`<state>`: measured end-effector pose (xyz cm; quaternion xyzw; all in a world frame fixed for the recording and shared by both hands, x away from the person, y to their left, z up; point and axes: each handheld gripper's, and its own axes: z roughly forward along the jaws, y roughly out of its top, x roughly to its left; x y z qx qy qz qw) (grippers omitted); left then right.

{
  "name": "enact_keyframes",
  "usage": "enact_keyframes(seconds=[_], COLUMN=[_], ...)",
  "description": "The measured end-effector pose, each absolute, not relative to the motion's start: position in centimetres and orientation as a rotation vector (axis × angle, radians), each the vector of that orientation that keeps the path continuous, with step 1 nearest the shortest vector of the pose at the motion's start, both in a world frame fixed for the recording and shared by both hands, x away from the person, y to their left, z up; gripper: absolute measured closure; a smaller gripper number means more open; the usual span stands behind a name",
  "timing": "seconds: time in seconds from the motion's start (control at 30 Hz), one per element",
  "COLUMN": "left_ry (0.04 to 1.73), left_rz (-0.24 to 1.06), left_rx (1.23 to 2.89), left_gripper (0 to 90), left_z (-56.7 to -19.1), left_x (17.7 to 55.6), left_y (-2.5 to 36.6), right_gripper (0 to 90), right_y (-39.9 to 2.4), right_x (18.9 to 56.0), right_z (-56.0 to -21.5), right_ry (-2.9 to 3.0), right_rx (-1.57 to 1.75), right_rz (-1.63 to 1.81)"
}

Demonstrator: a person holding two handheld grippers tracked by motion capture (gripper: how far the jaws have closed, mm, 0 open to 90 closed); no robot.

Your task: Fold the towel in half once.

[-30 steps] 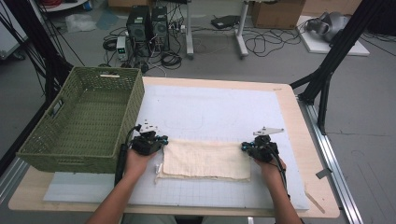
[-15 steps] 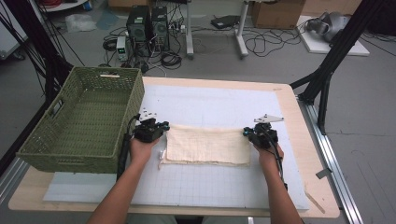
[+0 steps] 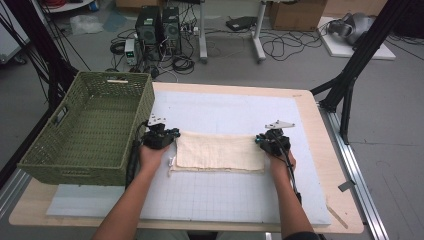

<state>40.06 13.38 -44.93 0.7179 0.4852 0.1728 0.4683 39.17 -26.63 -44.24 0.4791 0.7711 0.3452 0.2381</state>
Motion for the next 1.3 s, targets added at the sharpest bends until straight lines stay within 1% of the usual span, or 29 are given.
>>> enact_keyframes(seconds=[0.03,0.07,0.13,0.17,0.3,0.33,0.43,0.5,0.57,0.63,0.67,0.77,0.93,1.0,1.03,1.07,1.1,1.13,1.2,1.3], left_ry=[1.192,1.182,1.145,1.132,1.093,1.086,1.058,1.038,1.037,1.036,1.029,1.014,1.009,1.013,1.01,1.007,1.005,1.007,1.001,0.999], left_rz=[0.405,0.392,0.401,0.409,0.432,0.427,0.415,0.394,0.375,0.312,0.3,0.275,0.26,0.267,0.271,0.282,0.29,0.298,0.31,0.307], left_rx=[1.755,1.766,1.796,1.8,1.794,1.799,1.803,1.821,1.838,1.86,1.867,1.891,1.918,1.945,1.965,1.97,1.971,1.971,1.965,1.946], left_gripper=[66.0,58.8,52.1,50.1,49.3,49.3,49.2,52.2,60.1,68.0,69.7,70.6,68.3,68.1,71.9,80.0,85.8,86.6,87.2,87.4], left_z=[-44.9,-44.8,-44.5,-44.3,-43.7,-43.6,-43.4,-43.4,-43.5,-43.5,-43.5,-43.5,-44.3,-44.7,-44.8,-44.9,-44.9,-44.8,-44.6,-44.2], left_x=[40.0,39.9,39.5,39.2,38.1,37.9,37.2,36.7,36.4,35.6,35.3,33.9,32.3,32.2,32.1,32.0,31.9,31.7,31.5,31.1], left_y=[13.5,13.5,13.3,13.3,13.3,13.3,13.1,13.1,13.1,13.1,13.0,13.2,13.3,13.1,13.0,13.0,13.0,13.0,13.2,13.7], right_gripper=[62.7,55.1,46.9,46.4,44.4,42.8,42.7,41.4,41.2,43.2,44.7,44.6,45.5,49.3,52.5,56.9,62.9,68.3,70.8,69.6], right_y=[-26.8,-27.0,-27.4,-27.6,-28.0,-28.1,-28.3,-28.2,-27.9,-27.8,-27.7,-27.6,-27.4,-27.3,-27.3,-27.2,-27.1,-27.0,-26.7,-26.7], right_x=[39.1,39.0,38.5,38.2,36.5,36.2,35.1,34.3,33.7,33.0,32.7,32.0,30.8,30.7,30.7,30.7,30.8,30.8,30.7,30.7], right_z=[-44.2,-44.0,-43.5,-43.2,-42.4,-42.3,-42.0,-42.0,-42.4,-42.8,-43.0,-43.1,-43.1,-43.2,-43.3,-43.4,-43.5,-43.5,-43.7,-43.8], right_ry=[2.1,2.086,2.056,2.047,2.07,2.076,2.082,2.108,2.14,2.176,2.192,2.211,2.234,2.255,2.263,2.276,2.295,2.307,2.337,2.343], right_rx=[1.332,1.337,1.353,1.346,1.279,1.275,1.248,1.217,1.202,1.179,1.167,1.158,1.133,1.127,1.129,1.124,1.125,1.115,1.104,1.116], right_rz=[0.939,0.949,0.972,1.002,1.039,1.036,1.062,1.06,1.044,1.044,1.039,1.043,1.045,1.044,1.045,1.051,1.052,1.052,1.027,1.025])
